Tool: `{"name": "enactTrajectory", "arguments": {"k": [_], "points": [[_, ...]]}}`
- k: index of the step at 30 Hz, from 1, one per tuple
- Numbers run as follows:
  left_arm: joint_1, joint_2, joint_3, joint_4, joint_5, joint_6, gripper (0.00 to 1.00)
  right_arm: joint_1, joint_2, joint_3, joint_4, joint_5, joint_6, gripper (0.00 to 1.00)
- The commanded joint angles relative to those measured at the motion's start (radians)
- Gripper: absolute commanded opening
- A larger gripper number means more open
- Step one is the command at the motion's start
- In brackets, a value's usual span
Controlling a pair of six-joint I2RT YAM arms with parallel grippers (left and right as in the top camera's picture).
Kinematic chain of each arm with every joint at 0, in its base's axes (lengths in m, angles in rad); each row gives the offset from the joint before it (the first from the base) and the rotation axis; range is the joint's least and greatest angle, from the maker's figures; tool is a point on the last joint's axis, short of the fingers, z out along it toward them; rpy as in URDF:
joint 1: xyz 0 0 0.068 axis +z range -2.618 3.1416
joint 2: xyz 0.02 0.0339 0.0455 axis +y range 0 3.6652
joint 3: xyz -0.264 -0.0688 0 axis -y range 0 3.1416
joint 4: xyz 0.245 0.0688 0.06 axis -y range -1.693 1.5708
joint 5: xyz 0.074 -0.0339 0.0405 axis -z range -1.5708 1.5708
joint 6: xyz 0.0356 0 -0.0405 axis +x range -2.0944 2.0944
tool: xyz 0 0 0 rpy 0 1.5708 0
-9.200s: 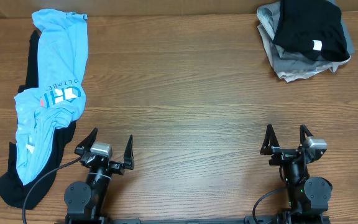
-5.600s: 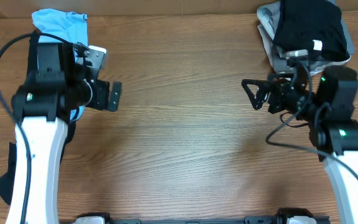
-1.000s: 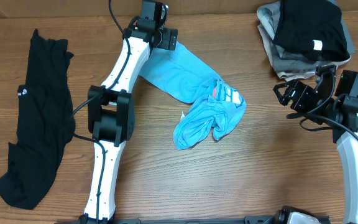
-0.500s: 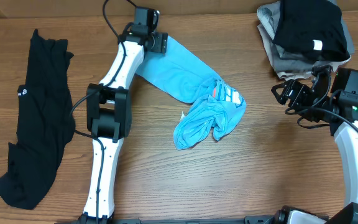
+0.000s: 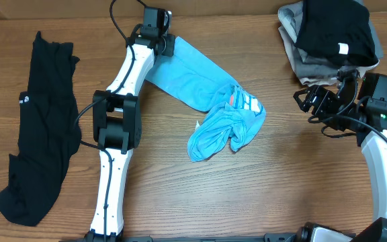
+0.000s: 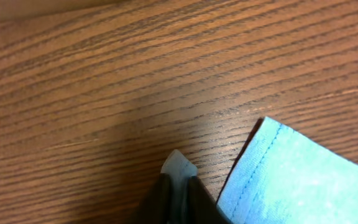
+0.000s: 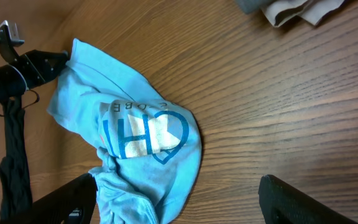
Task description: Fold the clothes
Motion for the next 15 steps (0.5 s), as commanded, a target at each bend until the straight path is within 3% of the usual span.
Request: {"name": "enactTrajectory", "arguments": {"k": [1, 7, 15], "points": [[0.004, 0.014, 0.002, 0.005, 0.004, 0.005, 0.04, 0.006, 0.003, 0.015, 0.013, 0.007, -0.007, 0.86], [0.006, -0.027, 0.028, -0.058, -0.004, 0.009, 0.04, 0.006, 0.003, 0.015, 0.027, 0.006, -0.007, 0.83], [0.006, -0.249, 0.106, -0.279, -0.003, 0.009, 0.04, 0.006, 0.003, 0.015, 0.040, -0.014, -0.007, 0.80]]}}
